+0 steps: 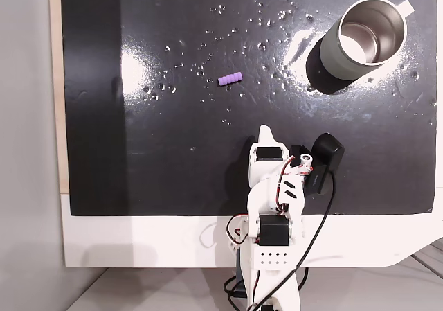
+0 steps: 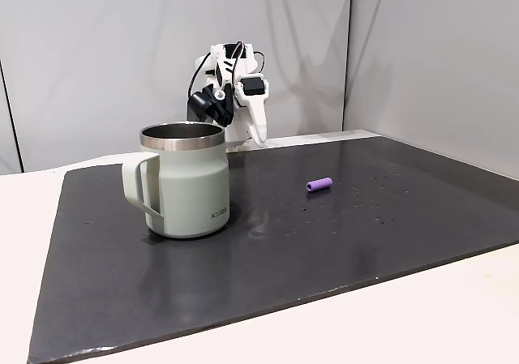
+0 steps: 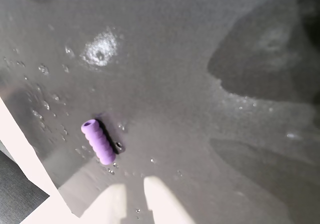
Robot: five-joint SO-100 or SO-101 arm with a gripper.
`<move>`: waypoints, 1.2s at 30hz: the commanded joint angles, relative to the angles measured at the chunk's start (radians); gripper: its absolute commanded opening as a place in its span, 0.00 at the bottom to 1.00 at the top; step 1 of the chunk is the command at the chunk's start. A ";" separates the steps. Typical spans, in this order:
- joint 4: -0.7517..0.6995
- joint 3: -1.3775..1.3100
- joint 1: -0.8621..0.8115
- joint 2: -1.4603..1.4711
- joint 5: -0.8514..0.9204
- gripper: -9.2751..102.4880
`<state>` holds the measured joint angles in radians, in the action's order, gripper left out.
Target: Grasp a pengrip and put it in the cup.
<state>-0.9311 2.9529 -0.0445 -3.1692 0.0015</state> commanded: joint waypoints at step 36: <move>-0.011 -0.750 0.207 0.742 -0.017 0.08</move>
<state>-0.9250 2.3884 0.1519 -2.5694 0.0199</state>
